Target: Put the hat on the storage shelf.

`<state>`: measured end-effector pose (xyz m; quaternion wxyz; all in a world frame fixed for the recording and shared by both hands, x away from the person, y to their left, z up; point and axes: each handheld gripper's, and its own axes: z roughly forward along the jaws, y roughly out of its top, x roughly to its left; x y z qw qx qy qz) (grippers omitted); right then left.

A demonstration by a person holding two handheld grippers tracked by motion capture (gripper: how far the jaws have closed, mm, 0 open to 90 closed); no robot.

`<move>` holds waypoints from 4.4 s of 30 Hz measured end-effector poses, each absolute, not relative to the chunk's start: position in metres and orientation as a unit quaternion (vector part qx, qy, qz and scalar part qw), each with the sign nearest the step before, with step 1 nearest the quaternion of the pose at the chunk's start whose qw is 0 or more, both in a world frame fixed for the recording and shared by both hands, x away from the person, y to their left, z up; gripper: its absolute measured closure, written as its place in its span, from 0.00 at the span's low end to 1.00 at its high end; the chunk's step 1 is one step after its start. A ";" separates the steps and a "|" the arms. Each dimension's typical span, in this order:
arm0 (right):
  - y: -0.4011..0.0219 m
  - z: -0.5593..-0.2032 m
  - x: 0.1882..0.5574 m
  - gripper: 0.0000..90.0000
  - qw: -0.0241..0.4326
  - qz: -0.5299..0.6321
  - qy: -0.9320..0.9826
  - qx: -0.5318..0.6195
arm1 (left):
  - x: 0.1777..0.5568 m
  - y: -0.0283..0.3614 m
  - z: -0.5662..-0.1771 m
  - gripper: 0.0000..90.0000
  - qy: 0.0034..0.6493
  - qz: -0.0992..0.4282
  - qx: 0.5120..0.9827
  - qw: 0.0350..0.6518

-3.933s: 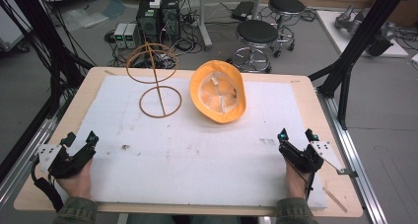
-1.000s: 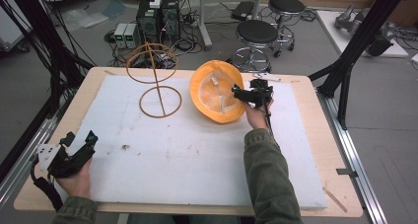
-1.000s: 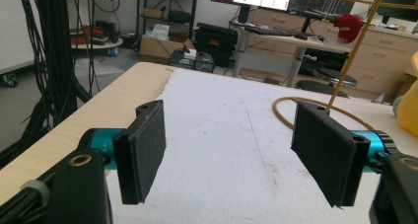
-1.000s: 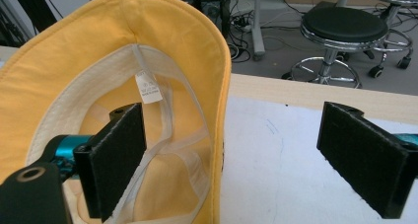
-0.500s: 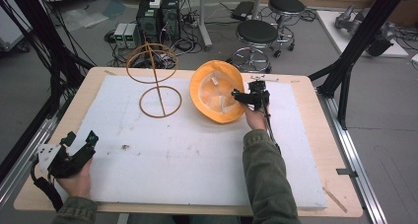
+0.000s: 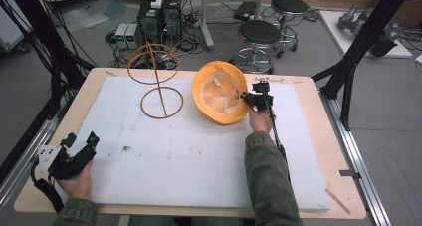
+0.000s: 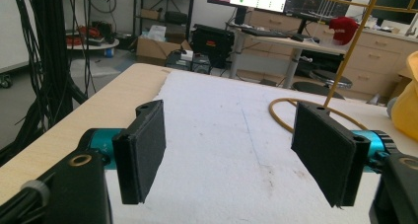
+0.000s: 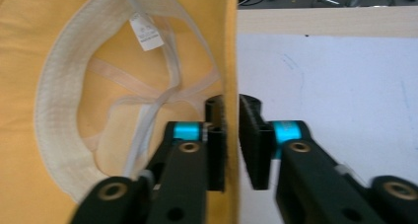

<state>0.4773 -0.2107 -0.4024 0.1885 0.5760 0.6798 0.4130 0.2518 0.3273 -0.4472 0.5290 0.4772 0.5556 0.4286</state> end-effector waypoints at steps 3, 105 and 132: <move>-0.210 -0.402 0.477 0.96 0.176 0.422 0.676 0.578 | 0.252 0.327 -0.447 0.32 0.556 0.429 0.477 0.529; -0.070 -0.233 0.437 0.96 0.386 0.579 0.593 0.406 | 0.249 0.337 -0.447 0.33 0.572 0.413 0.444 0.552; 0.018 -0.222 0.434 0.96 0.359 0.612 0.610 0.353 | 0.248 0.337 -0.445 0.33 0.570 0.418 0.442 0.552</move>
